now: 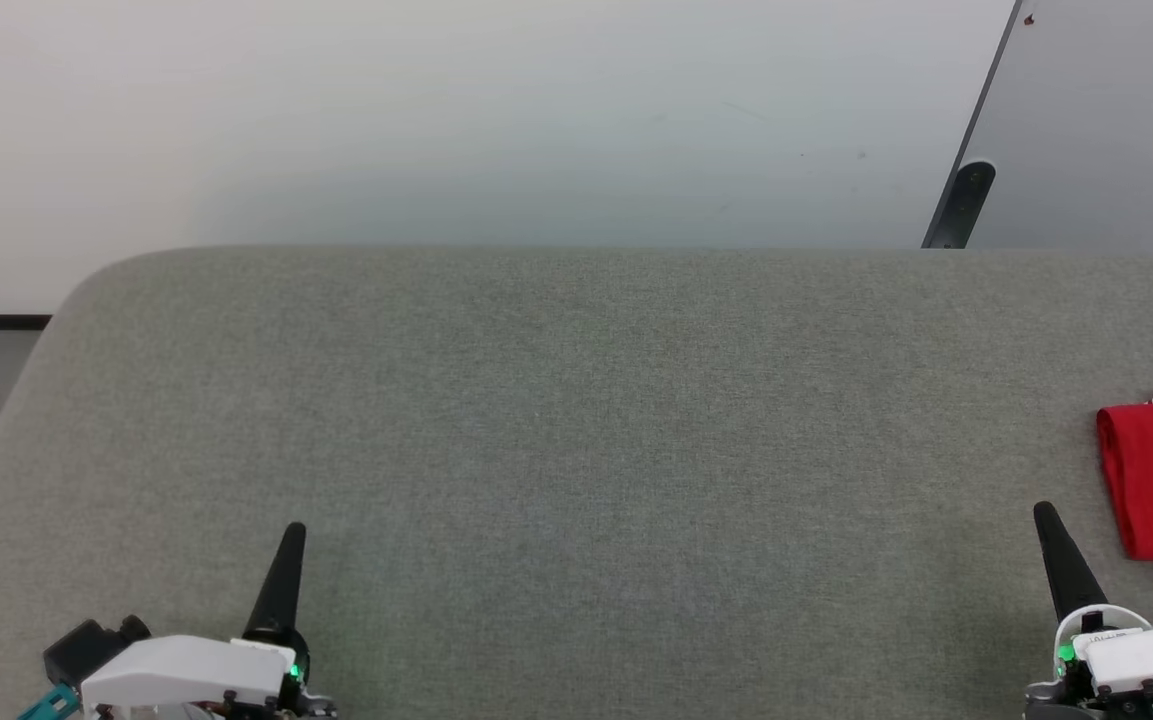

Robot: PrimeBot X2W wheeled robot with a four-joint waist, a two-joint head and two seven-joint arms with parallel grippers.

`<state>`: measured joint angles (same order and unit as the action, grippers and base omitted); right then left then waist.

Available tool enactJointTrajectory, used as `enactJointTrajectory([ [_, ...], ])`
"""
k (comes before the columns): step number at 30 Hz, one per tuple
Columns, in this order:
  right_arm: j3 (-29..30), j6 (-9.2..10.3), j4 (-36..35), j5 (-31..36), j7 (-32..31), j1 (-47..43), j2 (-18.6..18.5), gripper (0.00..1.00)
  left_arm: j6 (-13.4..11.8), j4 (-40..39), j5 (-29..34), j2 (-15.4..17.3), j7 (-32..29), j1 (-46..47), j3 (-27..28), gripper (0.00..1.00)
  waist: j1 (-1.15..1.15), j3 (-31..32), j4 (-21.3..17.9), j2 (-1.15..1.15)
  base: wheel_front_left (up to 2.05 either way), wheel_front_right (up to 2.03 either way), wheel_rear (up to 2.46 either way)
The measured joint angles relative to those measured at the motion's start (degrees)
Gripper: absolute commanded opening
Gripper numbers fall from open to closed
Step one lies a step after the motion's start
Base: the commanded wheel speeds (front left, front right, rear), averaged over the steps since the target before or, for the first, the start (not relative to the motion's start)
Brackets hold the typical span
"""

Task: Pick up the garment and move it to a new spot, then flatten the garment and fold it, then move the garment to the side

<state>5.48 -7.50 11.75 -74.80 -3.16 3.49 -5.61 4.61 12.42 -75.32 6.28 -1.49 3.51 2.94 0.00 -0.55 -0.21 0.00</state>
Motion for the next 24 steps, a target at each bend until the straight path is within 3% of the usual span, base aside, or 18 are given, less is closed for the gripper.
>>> enactJointTrajectory([
  [24, 0.66, 0.02, 1.27, -9.91, -1.98, 1.51, 1.48, 0.0, 1.52, 1.02, -9.62, -1.97, -2.9, 1.3, 2.08, 0.0, 0.01, 0.19, 0.11, 0.0, 0.0, 0.0, 0.0],
])
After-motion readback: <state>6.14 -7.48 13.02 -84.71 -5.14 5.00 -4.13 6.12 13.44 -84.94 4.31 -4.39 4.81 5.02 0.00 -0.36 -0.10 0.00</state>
